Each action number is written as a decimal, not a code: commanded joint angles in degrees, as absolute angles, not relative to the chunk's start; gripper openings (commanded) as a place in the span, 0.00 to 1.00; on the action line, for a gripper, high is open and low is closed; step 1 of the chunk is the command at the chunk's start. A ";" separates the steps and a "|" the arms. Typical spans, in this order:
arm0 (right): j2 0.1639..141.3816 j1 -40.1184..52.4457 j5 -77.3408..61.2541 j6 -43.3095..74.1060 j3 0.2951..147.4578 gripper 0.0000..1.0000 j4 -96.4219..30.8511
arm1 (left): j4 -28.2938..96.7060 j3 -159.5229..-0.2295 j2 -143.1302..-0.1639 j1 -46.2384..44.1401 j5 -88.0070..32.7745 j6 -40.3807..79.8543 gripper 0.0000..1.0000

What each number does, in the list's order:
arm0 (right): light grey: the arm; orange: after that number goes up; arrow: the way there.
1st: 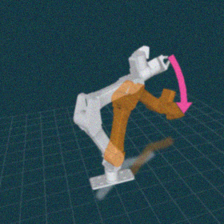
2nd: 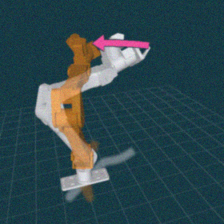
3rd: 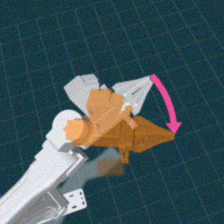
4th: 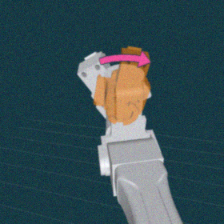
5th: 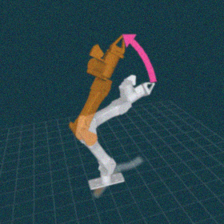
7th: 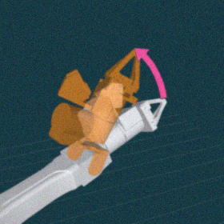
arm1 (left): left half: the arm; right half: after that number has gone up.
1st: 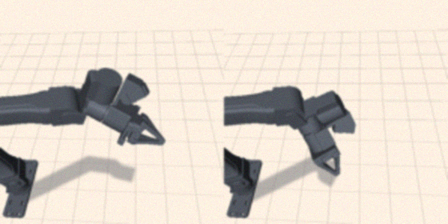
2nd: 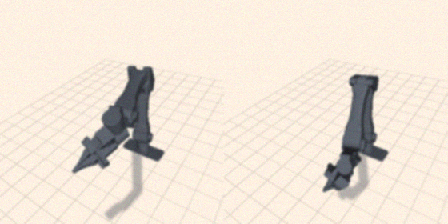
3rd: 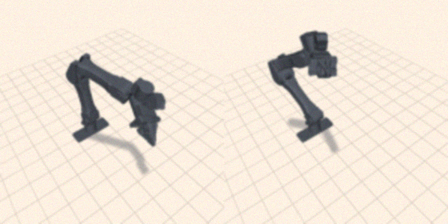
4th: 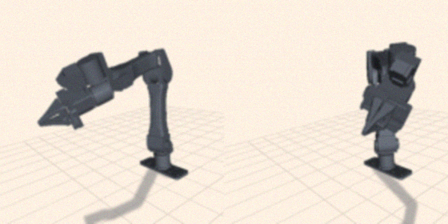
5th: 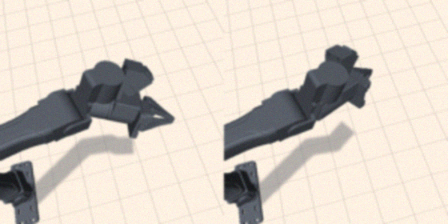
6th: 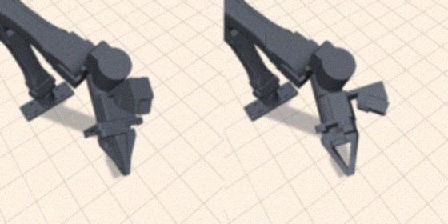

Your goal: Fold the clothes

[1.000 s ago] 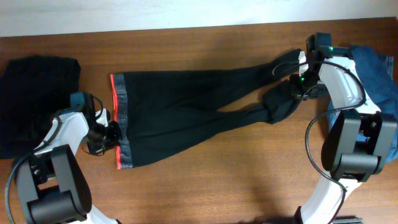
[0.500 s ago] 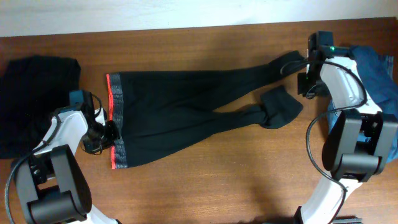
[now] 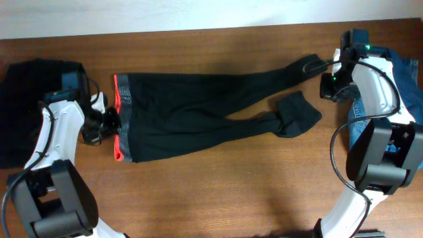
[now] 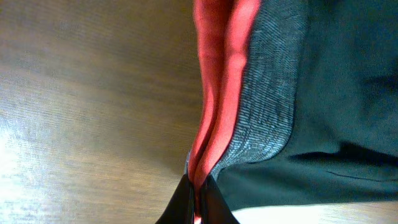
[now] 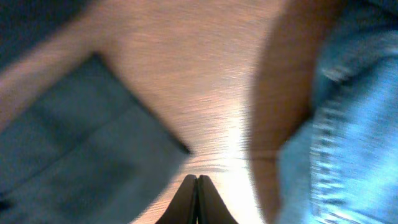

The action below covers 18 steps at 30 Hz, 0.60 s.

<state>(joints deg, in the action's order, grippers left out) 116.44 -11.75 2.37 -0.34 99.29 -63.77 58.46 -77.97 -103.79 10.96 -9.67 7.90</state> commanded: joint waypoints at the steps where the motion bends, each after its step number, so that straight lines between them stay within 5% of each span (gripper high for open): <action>1: 114.67 -10.83 -6.74 -2.63 100.22 0.04 -64.73 | 59.24 -78.56 -102.35 8.32 -11.81 7.25 0.00; 18: 117.49 -10.85 -18.00 -9.87 95.88 0.04 -60.62 | 59.90 -76.69 -103.39 4.64 1.32 11.31 0.00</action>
